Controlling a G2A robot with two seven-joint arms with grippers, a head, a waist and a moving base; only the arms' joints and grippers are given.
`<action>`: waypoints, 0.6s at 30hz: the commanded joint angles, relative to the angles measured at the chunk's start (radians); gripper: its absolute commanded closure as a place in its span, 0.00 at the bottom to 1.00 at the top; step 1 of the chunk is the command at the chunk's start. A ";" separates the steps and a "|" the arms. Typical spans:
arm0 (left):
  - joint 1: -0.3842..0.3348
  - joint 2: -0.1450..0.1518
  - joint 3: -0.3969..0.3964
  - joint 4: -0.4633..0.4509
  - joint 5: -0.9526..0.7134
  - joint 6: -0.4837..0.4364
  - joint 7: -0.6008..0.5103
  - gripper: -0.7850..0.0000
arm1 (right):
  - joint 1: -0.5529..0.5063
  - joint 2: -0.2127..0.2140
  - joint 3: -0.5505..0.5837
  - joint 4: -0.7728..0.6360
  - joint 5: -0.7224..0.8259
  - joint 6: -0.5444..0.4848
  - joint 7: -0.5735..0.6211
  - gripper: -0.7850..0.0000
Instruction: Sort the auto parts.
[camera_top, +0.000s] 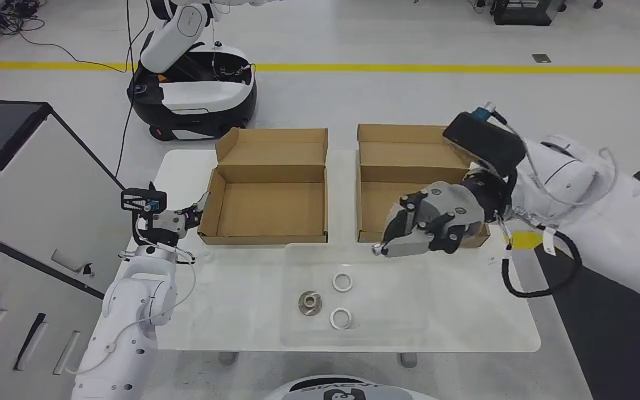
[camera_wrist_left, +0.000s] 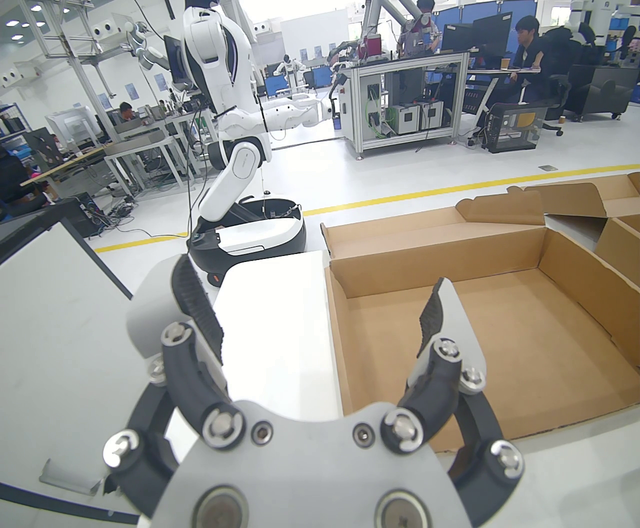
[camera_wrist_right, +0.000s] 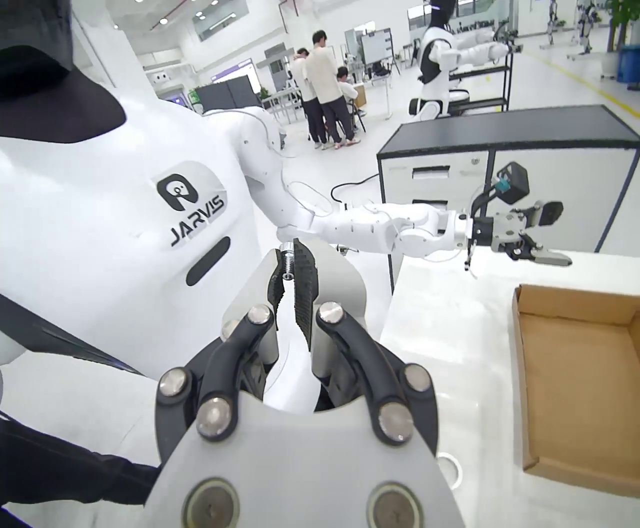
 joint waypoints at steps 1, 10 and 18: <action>0.000 0.000 0.000 0.000 0.000 0.000 0.000 0.00 | -0.001 -0.001 0.017 -0.012 0.031 0.002 0.004 1.00; 0.000 0.000 0.000 0.000 0.000 0.000 0.000 0.00 | -0.043 -0.035 0.104 -0.056 0.081 0.002 0.004 1.00; 0.000 0.000 0.000 0.000 0.000 0.000 0.000 0.00 | -0.117 -0.083 0.211 -0.072 0.084 0.002 0.004 1.00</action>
